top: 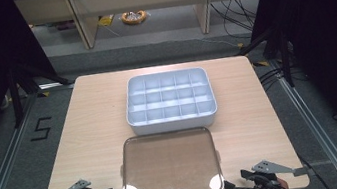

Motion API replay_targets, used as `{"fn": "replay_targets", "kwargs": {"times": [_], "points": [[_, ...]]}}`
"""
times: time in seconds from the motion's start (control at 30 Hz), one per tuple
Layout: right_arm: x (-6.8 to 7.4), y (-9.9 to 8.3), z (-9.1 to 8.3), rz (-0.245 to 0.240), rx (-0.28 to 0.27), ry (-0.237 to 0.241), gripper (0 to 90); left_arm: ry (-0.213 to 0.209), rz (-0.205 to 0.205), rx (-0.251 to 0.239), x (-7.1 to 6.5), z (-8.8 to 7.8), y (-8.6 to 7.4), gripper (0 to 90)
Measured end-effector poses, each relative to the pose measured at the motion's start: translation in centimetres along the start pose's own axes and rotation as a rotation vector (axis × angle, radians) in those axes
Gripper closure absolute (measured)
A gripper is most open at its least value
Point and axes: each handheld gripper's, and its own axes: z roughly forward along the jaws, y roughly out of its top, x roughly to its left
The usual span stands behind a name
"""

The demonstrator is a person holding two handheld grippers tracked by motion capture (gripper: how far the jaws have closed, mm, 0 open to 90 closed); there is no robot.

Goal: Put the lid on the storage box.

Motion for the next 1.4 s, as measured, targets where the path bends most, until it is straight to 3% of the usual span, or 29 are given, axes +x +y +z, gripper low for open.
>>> {"fn": "replay_targets", "kwargs": {"times": [0.27,0.33,0.37,0.4,0.47,0.5,0.57,0.6,0.67,0.7,0.8,0.83,0.93,1.07,1.1,1.13,1.23,1.3,1.4], "points": [[0.1,0.1,0.2,-0.014,-0.003,0.02,19.3,0.017,0.042,0.005,-0.4,0.4,0.1,29.3],[0.5,0.2,0.4,0.017,0.004,0.015,19.5,0.03,0.058,0.006,-0.6,0.6,0.3,29.4],[0.2,0.3,0.5,-0.019,0.011,0.008,19.7,0.035,0.072,0.008,-0.7,0.8,0.4,29.3],[0.5,0.3,0.6,0.019,0.014,0.024,19.7,0.039,0.09,0.011,-0.8,1.0,0.5,29.3],[0.2,0.6,0.9,-0.022,0.004,0.023,19.8,0.041,0.089,0.022,-0.8,1.5,0.8,29.4],[0.5,0.6,1.0,0.005,0.01,0.007,19.7,0.047,0.092,0.025,-0.7,1.7,1.0,29.4],[0.3,0.7,1.2,-0.018,0.002,0.017,19.7,0.058,0.085,0.024,-0.6,1.9,1.1,29.4],[0.5,0.9,1.2,0.021,0.018,0.009,19.7,0.067,0.077,0.035,-0.3,2.2,1.3,29.1],[0.3,1.0,1.4,0.013,0.009,0.012,19.7,0.067,0.078,0.042,-0.2,2.3,1.5,29.3],[0.0,1.2,1.8,-0.008,-0.005,0.032,22.9,0.066,0.07,0.035,-0.2,2.5,1.7,29.6],[0.3,1.4,2.1,0.0,0.004,0.019,29.3,0.068,0.074,0.031,-0.2,2.6,1.9,29.9],[0.1,1.7,2.6,-0.033,0.0,0.011,29.7,0.077,0.074,0.043,0.0,2.8,2.0,30.1],[0.3,2.0,3.1,-0.033,0.021,0.011,32.2,0.078,0.078,0.052,0.1,3.0,2.1,32.2],[0.4,2.3,4.1,-0.029,0.051,0.012,38.4,0.09,0.113,0.076,0.1,3.3,2.1,38.4],[0.8,2.3,4.2,0.013,0.068,0.013,40.7,0.087,0.099,0.075,0.0,3.5,2.1,39.2],[0.5,2.3,4.4,-0.028,0.058,0.022,41.3,0.09,0.108,0.074,0.1,3.5,2.0,40.7],[0.6,2.2,4.7,-0.007,0.08,0.011,41.9,0.098,0.114,0.086,0.2,3.5,2.0,43.3],[0.5,2.2,4.9,0.023,0.079,0.026,42.0,0.084,0.076,0.083,0.2,3.7,1.8,44.7],[0.2,2.2,5.1,0.018,0.068,0.036,42.1,0.072,0.067,0.094,0.2,3.6,1.8,45.7]]}}
